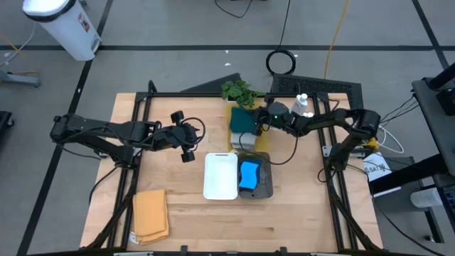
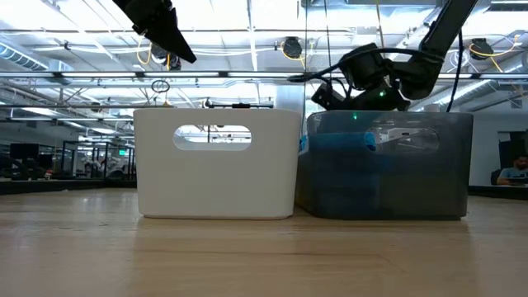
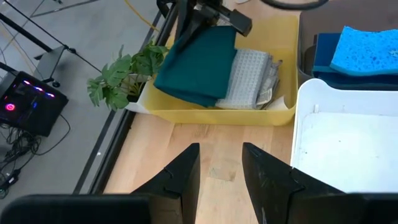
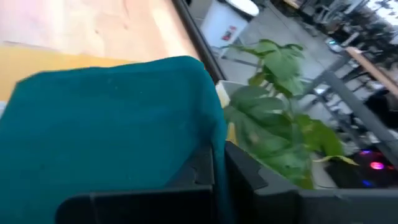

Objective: Pick & Place Kitchen Items
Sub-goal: Put the dark green microfiber into the yellow bin

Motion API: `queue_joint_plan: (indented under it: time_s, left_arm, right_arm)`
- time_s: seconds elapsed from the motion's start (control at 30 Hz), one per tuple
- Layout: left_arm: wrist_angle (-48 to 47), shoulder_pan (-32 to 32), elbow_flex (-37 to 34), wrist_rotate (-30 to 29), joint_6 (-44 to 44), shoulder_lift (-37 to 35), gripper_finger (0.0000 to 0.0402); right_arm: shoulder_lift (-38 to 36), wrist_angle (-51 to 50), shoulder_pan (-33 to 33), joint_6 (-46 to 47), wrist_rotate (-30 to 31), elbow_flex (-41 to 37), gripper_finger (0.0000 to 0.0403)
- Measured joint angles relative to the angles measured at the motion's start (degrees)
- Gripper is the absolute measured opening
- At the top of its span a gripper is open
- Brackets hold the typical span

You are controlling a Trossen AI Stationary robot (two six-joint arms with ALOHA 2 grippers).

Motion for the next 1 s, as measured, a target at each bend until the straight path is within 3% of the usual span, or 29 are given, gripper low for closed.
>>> queue_joint_plan:
  time_s: [0.23, 0.67, 0.83, 1.0]
  left_arm:
    - [-0.02, 0.0, 0.0, 0.0, -0.02, 0.0, 0.0124]
    - [-0.17, 0.0, 0.0, 0.0, -0.6, 0.0, 0.0124]
    - [-0.17, 0.0, -0.01, 0.0, -0.59, 0.0, 0.0124]
    - [-0.15, 0.0, -0.02, 0.0, -0.59, 0.0, 0.0124]
  right_arm:
    - [0.1, 2.17, 0.03, 0.76, 2.17, 0.0, 0.0025]
    - [-3.25, 2.83, 0.3, 8.42, 2.37, 0.0, 0.0171]
    - [-8.5, 2.22, 1.98, 13.2, 2.48, -0.02, 0.019]
    - [-13.33, 2.1, 5.2, 17.31, 4.36, -0.01, 0.0185]
